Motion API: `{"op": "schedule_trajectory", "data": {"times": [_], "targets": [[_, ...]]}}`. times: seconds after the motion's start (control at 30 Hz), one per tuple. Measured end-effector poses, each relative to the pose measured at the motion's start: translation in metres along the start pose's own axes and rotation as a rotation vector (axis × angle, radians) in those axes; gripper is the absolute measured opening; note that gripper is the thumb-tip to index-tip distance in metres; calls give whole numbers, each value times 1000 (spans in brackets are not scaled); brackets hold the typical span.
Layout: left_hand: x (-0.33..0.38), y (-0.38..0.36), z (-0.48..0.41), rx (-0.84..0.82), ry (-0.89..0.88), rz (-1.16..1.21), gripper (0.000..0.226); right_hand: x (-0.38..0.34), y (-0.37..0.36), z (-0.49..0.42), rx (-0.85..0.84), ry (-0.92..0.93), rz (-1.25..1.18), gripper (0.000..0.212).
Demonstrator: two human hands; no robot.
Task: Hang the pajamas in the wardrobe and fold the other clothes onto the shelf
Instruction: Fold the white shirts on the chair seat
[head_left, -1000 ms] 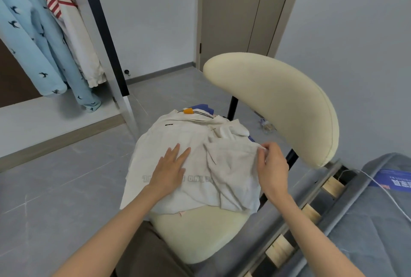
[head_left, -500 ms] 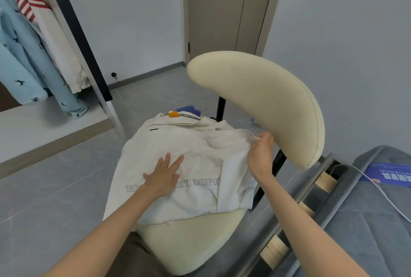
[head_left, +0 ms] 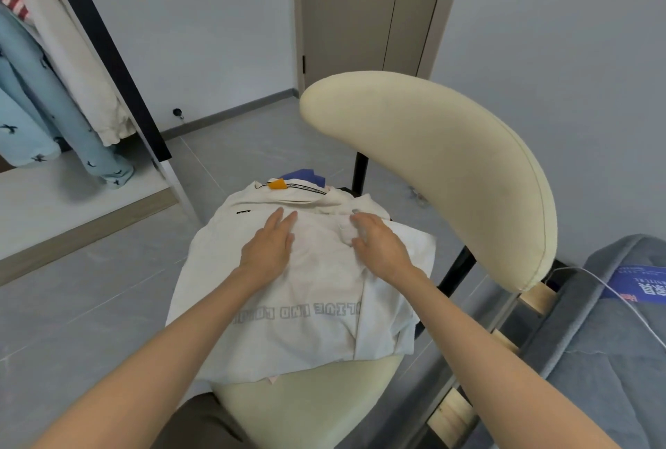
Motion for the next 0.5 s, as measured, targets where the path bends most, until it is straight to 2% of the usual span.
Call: {"op": "schedule_trajectory", "data": {"times": [0.1, 0.2, 0.3, 0.37, 0.5], "targets": [[-3, -4, -18, -32, -4, 1, 48, -1, -11, -13, -65, -45, 85, 49], [-5, -6, -29, 2, -1, -9, 46, 0, -15, -18, -18, -52, 226, 37], [-8, -6, -37, 86, 35, -28, 33, 0, -10, -20, 38, 11, 323, 24], [-9, -5, -42, 127, 47, -14, 23, -1, -1, -24, 105, 52, 289, 18], [-10, 1, -48, 170, 68, 21, 24, -3, 11, -35, 263, 12, 83, 11]]}}
Point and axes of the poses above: each hand's wrist, its own z-axis away from the middle knuckle, its own y-axis out of the back of the hand, x = y × z, the point moved 2 cm from there along -z, towards the middle knuckle, and after that the axes turned 4 degrees about x, right-handed, at the moved point
